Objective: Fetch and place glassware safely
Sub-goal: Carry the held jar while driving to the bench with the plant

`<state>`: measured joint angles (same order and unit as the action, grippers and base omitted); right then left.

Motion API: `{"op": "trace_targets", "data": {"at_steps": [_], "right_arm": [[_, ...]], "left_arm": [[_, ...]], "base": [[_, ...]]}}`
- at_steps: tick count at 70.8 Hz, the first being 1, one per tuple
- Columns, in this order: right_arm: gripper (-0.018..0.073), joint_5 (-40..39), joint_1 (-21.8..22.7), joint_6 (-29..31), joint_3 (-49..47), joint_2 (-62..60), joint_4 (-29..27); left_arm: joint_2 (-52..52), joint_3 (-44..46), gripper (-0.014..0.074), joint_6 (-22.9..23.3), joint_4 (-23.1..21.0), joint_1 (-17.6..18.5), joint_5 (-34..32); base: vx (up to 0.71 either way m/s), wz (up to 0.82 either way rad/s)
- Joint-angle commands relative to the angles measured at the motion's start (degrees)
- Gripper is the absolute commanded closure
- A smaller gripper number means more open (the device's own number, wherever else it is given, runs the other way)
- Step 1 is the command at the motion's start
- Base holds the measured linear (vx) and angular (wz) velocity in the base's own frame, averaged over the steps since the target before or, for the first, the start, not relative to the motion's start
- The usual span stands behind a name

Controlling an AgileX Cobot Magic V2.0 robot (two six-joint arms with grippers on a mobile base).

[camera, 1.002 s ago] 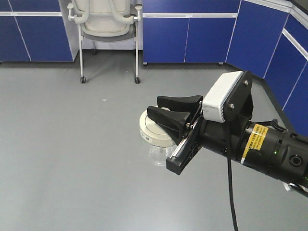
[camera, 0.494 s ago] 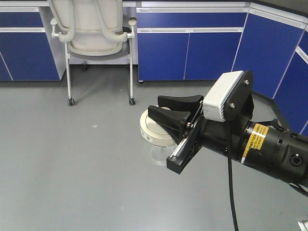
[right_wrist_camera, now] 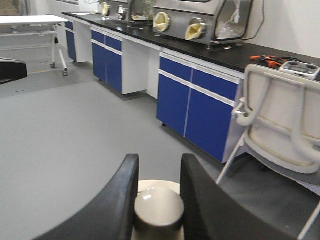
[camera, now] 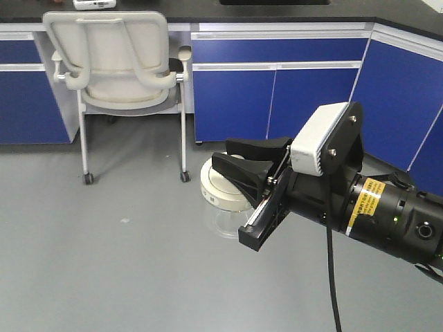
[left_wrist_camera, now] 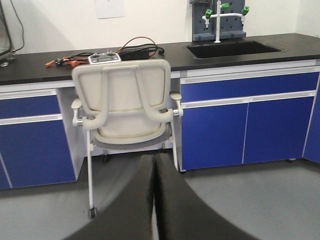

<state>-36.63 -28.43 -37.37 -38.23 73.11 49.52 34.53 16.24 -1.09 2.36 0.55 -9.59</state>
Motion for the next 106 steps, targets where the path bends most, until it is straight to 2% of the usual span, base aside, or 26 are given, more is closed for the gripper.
{"op": "trace_targets", "data": {"at_steps": [1,31,106], "right_arm": [[0.0563,-4.38,0.12,0.22,-1.71,-1.70,-2.33],[0.0563,-4.38,0.12,0.22,-1.71,-1.70,-2.33],[0.0563,-4.46,0.12,0.22,-1.71,-1.70,-2.33]], "left_arm": [[0.01,1.43,0.0603,0.19,-0.53,0.33,-4.31],[0.01,1.43,0.0603,0.19,-0.53,0.33,-4.31],[0.01,1.43,0.0603,0.19,-0.53,0.33,-4.31]], "base": [[0.35,-0.17],[0.25,-0.41],[0.18,-0.72]]}}
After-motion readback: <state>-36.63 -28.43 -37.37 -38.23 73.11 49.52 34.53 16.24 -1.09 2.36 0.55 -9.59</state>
